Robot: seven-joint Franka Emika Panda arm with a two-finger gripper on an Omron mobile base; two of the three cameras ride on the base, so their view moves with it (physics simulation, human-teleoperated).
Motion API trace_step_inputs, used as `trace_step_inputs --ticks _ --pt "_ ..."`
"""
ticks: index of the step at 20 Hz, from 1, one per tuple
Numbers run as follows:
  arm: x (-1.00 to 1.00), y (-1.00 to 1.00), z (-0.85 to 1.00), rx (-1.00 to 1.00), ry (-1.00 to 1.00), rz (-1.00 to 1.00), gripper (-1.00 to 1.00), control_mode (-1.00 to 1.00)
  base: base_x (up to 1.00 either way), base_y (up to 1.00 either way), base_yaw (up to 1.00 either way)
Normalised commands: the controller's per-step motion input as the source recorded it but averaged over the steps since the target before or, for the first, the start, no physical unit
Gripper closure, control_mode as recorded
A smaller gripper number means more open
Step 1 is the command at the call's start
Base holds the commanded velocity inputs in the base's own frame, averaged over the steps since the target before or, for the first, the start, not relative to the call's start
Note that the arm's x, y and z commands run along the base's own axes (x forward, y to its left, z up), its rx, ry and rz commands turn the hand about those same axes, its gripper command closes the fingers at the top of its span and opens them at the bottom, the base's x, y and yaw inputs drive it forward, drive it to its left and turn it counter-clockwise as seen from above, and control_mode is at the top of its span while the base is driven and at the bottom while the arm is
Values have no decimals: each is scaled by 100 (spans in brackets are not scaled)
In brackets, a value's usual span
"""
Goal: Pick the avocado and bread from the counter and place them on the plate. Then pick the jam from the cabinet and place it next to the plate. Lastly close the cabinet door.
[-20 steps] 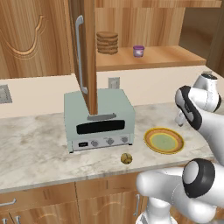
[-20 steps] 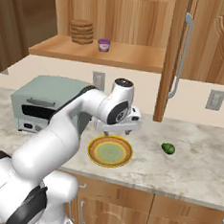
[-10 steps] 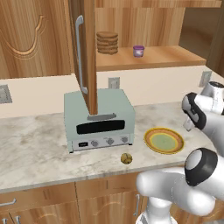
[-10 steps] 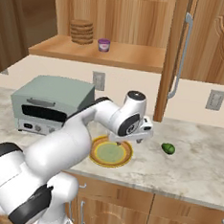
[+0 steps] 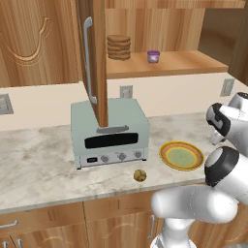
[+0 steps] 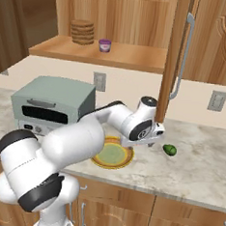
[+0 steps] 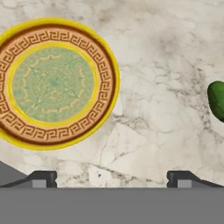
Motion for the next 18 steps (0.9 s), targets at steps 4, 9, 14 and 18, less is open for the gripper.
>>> trace_step_inputs --ticks 4,9,14,18 --pt "24 -30 -1 0 0 6 -100 -100 0 0 0" --pt "24 -23 0 0 0 6 -100 -100 0 0 0" --pt "21 -17 0 0 0 1 -100 -100 0 0 0" --pt "19 -16 -6 -2 0 0 -100 -100 0 0 0"
